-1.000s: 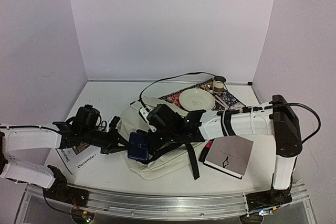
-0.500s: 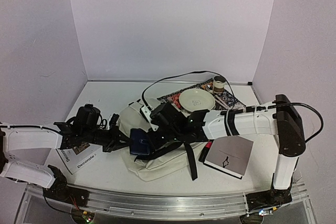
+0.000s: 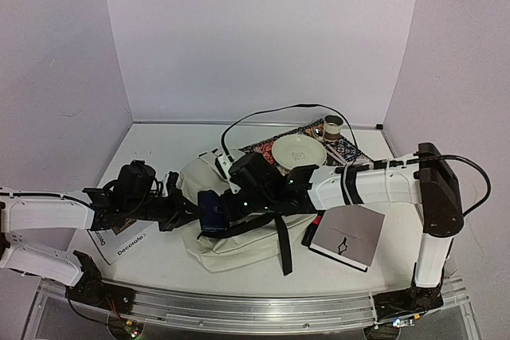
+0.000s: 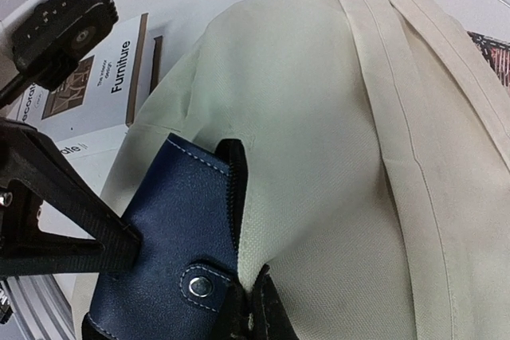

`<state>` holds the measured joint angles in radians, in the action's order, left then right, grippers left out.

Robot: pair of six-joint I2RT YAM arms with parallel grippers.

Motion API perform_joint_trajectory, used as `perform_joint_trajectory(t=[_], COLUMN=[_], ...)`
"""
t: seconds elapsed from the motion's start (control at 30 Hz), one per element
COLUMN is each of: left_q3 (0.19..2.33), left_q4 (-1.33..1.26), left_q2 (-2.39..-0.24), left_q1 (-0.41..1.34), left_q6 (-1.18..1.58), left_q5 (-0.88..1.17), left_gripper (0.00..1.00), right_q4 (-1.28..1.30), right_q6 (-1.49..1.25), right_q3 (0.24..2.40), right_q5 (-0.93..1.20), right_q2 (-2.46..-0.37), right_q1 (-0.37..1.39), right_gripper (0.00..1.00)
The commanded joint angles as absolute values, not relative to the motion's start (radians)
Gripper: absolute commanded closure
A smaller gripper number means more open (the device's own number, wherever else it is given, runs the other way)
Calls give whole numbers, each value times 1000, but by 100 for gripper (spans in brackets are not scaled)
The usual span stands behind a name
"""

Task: Pack the student bag
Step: Place the card case in the pocket on the back of the bag.

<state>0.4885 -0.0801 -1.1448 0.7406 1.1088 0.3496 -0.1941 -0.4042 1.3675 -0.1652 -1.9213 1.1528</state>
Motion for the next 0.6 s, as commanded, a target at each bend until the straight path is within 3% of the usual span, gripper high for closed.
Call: perform_joint_trajectory(t=[0.0, 0.43, 0.57], left_q3=[507, 579, 591], left_q4=[-187, -261, -265], left_q2=[-1115, -1272, -1300], left_q1=[750, 868, 889], left_q6=[1172, 1167, 1157], left_q5=[149, 102, 91], left_gripper=[100, 100, 94], right_q4=[-265, -279, -279], right_q6=[-447, -415, -389], right_q3=[1425, 1506, 1507], right_q5=[-65, -25, -29], right_q2=[-1904, -1968, -1973], right_q1=[1176, 1176, 1176], right_gripper=[100, 100, 100])
